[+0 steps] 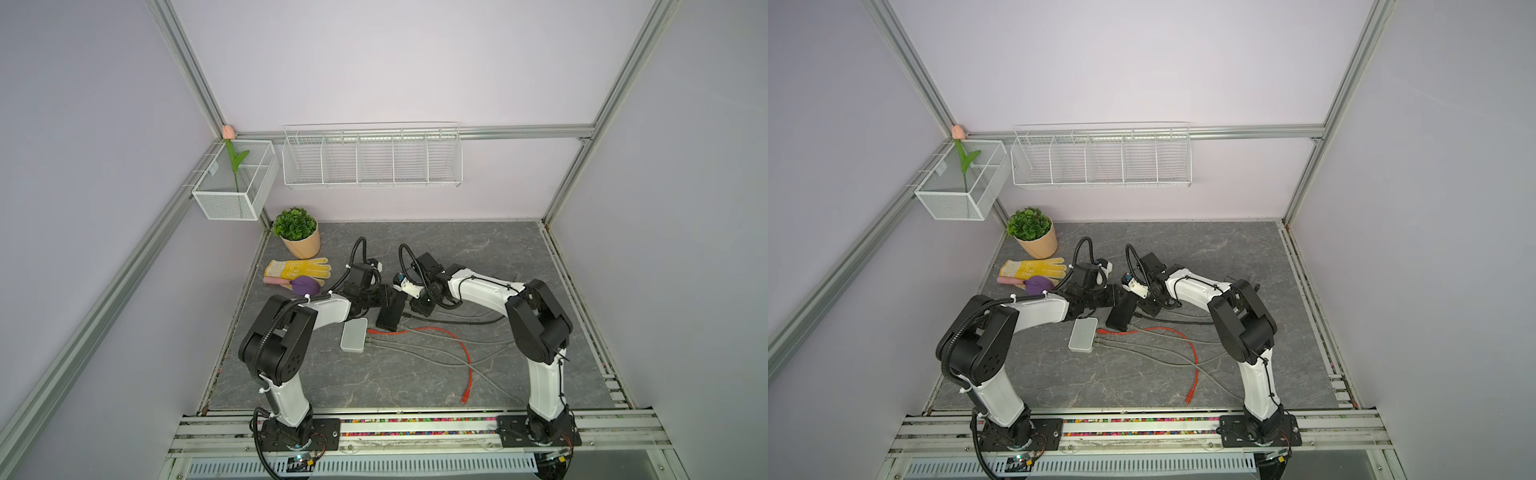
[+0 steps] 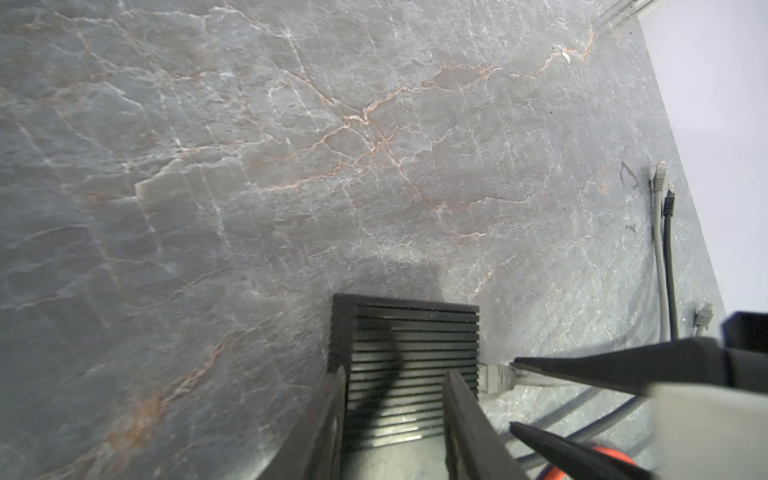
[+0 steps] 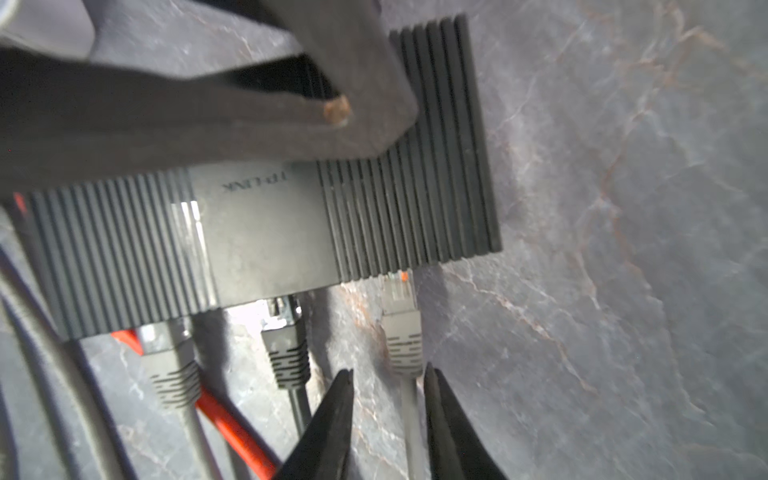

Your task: Insert the plug into the switch port

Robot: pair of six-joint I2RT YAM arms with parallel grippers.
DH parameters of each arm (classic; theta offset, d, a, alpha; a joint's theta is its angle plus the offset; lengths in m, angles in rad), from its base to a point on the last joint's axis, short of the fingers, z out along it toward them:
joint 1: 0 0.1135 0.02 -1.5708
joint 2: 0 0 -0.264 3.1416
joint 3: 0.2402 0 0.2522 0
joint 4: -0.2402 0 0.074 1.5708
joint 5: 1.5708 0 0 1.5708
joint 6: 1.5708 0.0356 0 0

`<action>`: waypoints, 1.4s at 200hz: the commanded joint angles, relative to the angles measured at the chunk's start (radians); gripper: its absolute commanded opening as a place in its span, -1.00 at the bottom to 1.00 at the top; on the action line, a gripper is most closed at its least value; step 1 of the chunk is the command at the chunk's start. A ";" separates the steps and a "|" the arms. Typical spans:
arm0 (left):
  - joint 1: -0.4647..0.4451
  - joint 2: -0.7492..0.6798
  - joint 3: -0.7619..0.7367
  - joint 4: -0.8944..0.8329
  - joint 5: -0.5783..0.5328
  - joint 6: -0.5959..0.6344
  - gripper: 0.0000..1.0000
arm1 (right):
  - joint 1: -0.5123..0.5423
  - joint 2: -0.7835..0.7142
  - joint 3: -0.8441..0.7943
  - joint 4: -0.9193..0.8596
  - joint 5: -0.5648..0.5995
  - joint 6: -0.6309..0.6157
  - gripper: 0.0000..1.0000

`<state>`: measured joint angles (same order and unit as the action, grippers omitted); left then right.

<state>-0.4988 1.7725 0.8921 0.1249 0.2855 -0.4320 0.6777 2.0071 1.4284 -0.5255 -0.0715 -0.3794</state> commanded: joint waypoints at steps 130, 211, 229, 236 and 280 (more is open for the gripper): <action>0.002 0.031 0.001 0.018 0.055 -0.004 -0.23 | -0.021 0.017 0.023 -0.026 -0.068 -0.026 -0.41; 0.003 0.031 0.008 0.010 0.049 -0.001 -0.23 | -0.027 0.068 0.051 -0.075 -0.010 -0.036 -0.45; 0.003 0.036 0.011 0.009 0.051 -0.003 -0.24 | -0.028 0.074 0.055 -0.076 -0.013 -0.034 -0.49; 0.002 0.036 0.015 0.009 0.054 -0.002 -0.24 | -0.028 0.075 0.055 -0.075 -0.016 -0.033 -0.52; 0.001 0.061 0.037 -0.009 0.076 0.005 -0.24 | -0.024 0.074 0.050 -0.039 -0.048 -0.018 -0.74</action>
<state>-0.4973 1.7954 0.8951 0.1303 0.3191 -0.4332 0.6552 2.0686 1.4677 -0.5774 -0.0837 -0.3977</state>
